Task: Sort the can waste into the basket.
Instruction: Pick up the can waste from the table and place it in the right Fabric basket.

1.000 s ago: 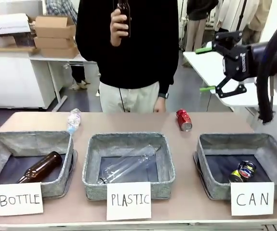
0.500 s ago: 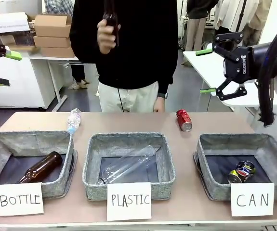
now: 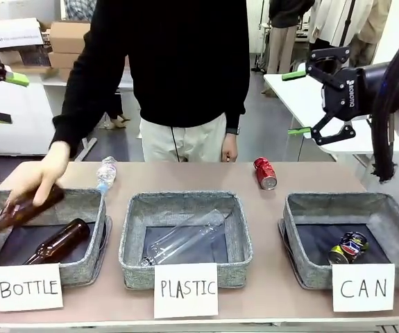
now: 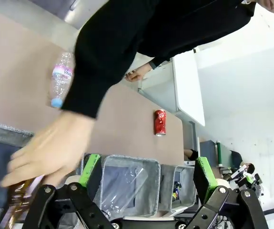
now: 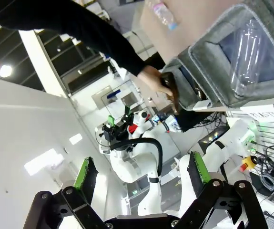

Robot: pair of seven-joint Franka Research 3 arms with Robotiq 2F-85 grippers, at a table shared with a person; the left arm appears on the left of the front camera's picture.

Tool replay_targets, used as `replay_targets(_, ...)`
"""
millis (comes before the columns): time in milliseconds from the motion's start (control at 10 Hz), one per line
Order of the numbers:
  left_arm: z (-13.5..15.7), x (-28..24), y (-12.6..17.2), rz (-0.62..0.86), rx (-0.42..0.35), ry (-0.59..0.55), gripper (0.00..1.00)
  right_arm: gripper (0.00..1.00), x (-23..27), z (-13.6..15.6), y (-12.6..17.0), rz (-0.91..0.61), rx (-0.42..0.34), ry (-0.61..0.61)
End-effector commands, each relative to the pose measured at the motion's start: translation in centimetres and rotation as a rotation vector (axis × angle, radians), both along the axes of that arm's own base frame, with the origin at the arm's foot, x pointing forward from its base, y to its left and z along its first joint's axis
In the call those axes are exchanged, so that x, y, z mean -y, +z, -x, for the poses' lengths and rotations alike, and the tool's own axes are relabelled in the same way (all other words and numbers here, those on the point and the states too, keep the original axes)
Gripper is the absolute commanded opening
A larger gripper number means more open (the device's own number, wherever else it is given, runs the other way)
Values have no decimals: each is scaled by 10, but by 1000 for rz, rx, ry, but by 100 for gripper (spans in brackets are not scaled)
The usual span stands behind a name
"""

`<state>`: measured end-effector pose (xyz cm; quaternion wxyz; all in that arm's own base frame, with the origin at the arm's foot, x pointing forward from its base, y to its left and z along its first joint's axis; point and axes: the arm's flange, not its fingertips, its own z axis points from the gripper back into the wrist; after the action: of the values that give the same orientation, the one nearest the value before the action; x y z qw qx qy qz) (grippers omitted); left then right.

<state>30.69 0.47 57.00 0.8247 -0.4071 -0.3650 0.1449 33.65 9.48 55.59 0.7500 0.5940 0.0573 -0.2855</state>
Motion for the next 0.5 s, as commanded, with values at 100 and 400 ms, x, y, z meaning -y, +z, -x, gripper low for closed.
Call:
replay_targets(100,4,-1,-2,-1,4,1,100,100,-49,-73,-10,1023,24,-146)
replay_targets(400,4,-1,-2,-1,4,1,100,100,-50,-136,-46,1464,21,64)
